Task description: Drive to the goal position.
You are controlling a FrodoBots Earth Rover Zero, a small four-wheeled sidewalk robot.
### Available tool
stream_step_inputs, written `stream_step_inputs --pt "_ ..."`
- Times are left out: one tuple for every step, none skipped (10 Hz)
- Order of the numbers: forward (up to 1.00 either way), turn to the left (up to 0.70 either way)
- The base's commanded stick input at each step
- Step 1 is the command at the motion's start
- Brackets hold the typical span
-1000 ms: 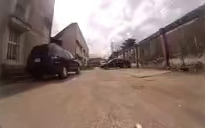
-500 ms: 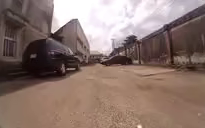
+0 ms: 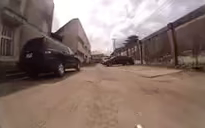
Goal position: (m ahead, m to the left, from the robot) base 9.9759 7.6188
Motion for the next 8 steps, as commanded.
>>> stream_step_inputs --pt "0.70 0.00" --pt "0.70 0.00" --pt "0.70 0.00" --pt "0.70 0.00" --pt "0.70 0.00" --pt "0.70 0.00" --pt "0.70 0.00" --pt "0.68 0.00"
